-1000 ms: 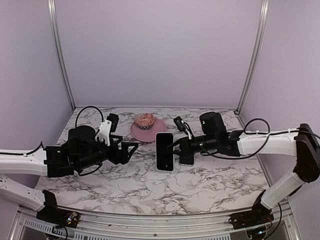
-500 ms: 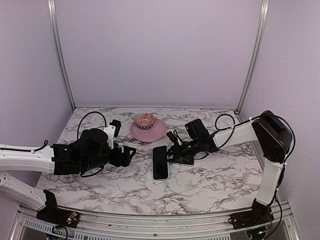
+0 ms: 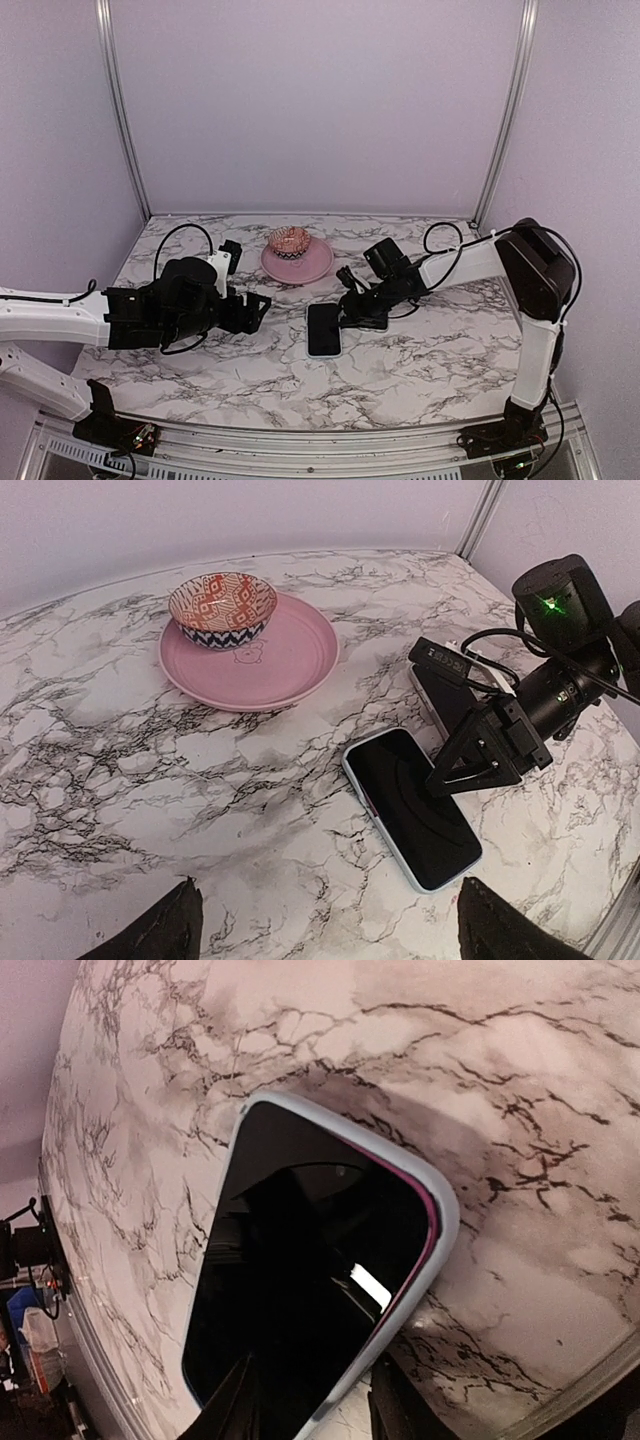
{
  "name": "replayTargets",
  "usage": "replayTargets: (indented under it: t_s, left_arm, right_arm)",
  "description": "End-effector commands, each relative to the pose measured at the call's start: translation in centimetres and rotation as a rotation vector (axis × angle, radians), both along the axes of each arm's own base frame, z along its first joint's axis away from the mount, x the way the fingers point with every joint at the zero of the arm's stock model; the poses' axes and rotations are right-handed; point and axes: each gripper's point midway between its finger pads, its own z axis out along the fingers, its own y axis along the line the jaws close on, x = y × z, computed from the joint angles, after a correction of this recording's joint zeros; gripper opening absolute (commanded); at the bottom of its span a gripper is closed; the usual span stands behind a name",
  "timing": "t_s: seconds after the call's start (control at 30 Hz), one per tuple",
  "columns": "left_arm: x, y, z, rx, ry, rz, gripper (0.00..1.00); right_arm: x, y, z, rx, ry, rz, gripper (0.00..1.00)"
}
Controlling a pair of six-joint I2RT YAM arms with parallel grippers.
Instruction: Put the phone into the phone case
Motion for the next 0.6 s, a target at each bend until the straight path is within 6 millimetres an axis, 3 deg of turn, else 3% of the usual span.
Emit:
replayTargets:
  t_s: [0.0,0.17,0.3,0.4,0.57]
  left_arm:
    - [0.3,0.0,0.5,-0.002,0.004,0.013,0.89]
    - [0.2,0.1,0.3,0.002,0.010,0.014,0.89]
    - [0.2,0.2,0.1,0.003,0.014,0.015,0.89]
    - [0.2,0.2,-0.1,0.011,0.016,0.013,0.89]
    - [0.1,0.1,-0.1,0.010,0.017,0.009,0.89]
  right_arm:
    - [0.7,-1.8,0.2,-0.171,-0.111,-0.018,0.40]
    - [-1.6,-2.5,0.0,-0.322,-0.164,-0.004,0.39]
    - [-3.8,-1.9,-0.2,-0.341,-0.160,0.006,0.26]
    - [-5.1,-1.0,-0.1,-0.328,-0.161,0.026,0.24]
    - [-3.8,-3.0,0.6,-0.457,-0.234,-0.010,0.27]
